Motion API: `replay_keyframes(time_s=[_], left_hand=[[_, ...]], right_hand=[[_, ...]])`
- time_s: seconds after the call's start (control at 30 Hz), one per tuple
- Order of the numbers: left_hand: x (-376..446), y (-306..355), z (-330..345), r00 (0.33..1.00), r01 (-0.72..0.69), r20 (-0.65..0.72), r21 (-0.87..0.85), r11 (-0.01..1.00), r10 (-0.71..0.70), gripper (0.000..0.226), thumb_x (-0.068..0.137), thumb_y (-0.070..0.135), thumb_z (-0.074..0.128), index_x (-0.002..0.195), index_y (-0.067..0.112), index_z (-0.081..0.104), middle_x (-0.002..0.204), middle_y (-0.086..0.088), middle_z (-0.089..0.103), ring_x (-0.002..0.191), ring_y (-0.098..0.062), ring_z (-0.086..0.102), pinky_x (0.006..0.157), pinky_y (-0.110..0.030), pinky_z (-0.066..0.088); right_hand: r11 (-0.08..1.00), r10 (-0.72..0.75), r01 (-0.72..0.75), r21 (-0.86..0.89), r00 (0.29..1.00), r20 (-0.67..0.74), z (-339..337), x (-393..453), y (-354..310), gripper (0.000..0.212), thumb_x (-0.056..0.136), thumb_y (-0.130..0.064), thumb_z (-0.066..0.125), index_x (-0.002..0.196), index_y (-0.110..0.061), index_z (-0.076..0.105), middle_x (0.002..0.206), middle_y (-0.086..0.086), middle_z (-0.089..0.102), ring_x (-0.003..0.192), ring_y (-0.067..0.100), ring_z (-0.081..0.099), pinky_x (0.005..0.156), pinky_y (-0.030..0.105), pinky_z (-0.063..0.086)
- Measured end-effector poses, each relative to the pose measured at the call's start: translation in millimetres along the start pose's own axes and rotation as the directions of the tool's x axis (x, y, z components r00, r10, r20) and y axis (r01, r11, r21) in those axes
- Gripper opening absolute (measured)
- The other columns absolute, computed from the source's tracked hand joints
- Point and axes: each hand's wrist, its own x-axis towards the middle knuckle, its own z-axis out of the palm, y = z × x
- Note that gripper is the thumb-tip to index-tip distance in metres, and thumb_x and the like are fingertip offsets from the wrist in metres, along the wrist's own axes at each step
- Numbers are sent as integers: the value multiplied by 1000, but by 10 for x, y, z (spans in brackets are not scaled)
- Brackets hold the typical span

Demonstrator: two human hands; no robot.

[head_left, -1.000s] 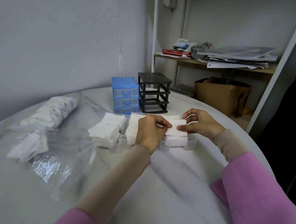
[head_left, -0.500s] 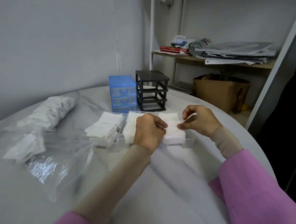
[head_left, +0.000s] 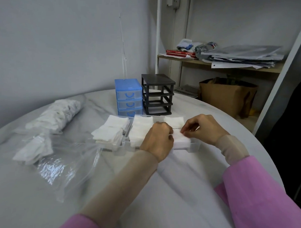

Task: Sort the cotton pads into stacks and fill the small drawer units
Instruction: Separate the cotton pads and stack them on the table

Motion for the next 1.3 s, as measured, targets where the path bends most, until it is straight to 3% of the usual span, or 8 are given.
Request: replay_keyframes(time_s=[0.33,0.43,0.53,0.7,0.87,1.0,1.13,1.3], left_hand=[[-126,1,-370,996,5,-87,-149,989,-18,29,89,4,50,113,11,65,118,-3,63,105,-17,58,94,-24,44],[-255,-113,-685,988,5,-150,-219,976,-39,27,86,-3,50,105,6,67,106,-4,67,96,-15,60,87,-19,46],[-398,-359,-1076,971,27,-226,-199,980,-73,28,81,-8,50,98,4,69,93,-3,67,84,-14,60,70,-5,42],[-698,-958,-1580,918,205,-318,-136,969,-239,26,81,-4,52,93,11,70,95,-3,69,83,-13,61,65,0,39],[-982,-1455,-1826,822,549,-271,138,825,-501,35,92,28,53,126,21,52,133,-6,49,127,-25,39,97,-35,36],[-1126,-1634,-1779,770,633,-185,93,769,-611,51,96,37,45,142,21,32,143,-9,38,131,-29,32,101,-38,32],[-1130,-1688,-1726,721,629,-241,-166,760,-649,50,91,25,54,136,14,35,128,-10,53,119,-29,48,100,-41,38],[-1197,-1672,-1741,712,579,-269,-298,759,-648,15,80,12,68,94,9,66,104,-8,64,98,-26,59,72,-23,48]], right_hand=[[992,-126,125,-16,969,-212,112,-88,-280,19,84,4,58,88,-10,69,87,2,62,75,10,53,63,4,39],[963,-258,266,44,957,-130,224,-134,-551,22,78,6,58,85,-10,71,86,6,67,72,13,56,68,13,45],[929,-358,347,130,931,70,395,-195,-893,21,80,4,59,88,-10,72,85,6,69,67,7,55,65,9,43],[883,-463,418,215,853,242,734,-276,-1407,21,80,2,60,91,-9,73,84,5,70,62,-9,54,64,4,40],[912,-362,283,297,895,260,930,-260,-1629,14,80,-4,65,92,-9,72,69,-5,63,55,-7,54,60,7,42],[831,-170,-37,555,933,317,1004,-237,-1755,11,83,3,61,92,-2,64,71,6,63,59,9,59,57,13,50],[579,-127,-246,777,915,384,1016,-234,-1846,13,86,14,50,84,5,59,91,12,61,69,15,63,61,13,54],[716,-175,-125,687,920,350,1124,-231,-1841,25,92,4,50,116,9,56,109,10,59,89,11,61,75,12,49]])
